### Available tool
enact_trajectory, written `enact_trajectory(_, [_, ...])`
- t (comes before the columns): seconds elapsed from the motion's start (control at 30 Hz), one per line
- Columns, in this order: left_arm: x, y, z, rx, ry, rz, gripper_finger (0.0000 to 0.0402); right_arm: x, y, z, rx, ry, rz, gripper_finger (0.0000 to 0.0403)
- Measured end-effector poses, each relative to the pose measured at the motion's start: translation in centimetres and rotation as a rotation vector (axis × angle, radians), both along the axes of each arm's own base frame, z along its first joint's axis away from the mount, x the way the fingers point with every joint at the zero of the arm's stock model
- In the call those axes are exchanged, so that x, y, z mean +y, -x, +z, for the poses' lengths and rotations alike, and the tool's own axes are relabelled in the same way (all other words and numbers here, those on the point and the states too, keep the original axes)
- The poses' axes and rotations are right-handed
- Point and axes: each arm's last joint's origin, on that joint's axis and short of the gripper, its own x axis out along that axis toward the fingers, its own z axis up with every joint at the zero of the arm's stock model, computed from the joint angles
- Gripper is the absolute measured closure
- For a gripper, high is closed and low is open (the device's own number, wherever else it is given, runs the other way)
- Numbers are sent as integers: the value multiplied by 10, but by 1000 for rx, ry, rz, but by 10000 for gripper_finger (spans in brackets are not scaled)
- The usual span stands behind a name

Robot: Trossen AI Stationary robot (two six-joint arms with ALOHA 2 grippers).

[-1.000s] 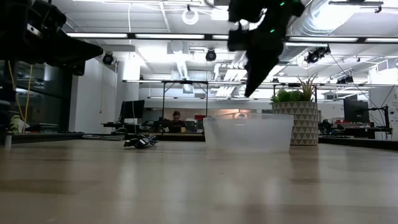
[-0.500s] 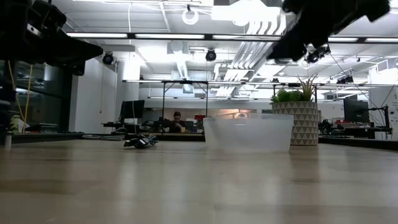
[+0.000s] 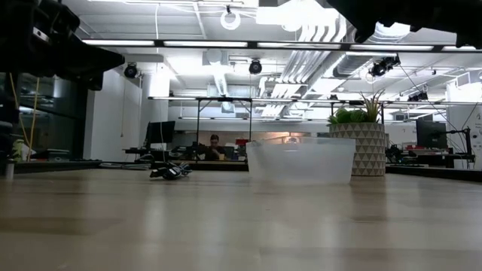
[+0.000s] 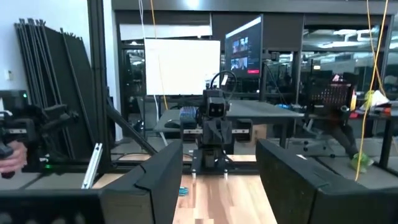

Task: Pick and place USB-C Cables
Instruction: Put the black charger cable into the transparent bin

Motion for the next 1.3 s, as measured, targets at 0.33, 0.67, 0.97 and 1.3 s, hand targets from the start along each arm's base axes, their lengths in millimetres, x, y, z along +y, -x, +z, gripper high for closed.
enact_trajectory(0.33, [0,0,0,0,0,0,401,0,-1,-2,26,-41,17,208])
enact_trajectory(0.67, [0,0,0,-1,0,0,401,0,-1,-4,47,-31,15,208])
enact_trajectory(0.97, [0,0,2,-25,-3,0,401,0,-2,-11,115,-29,15,208])
enact_trajectory(1.3, [0,0,4,-42,-6,0,401,0,-2,-12,122,-28,14,208])
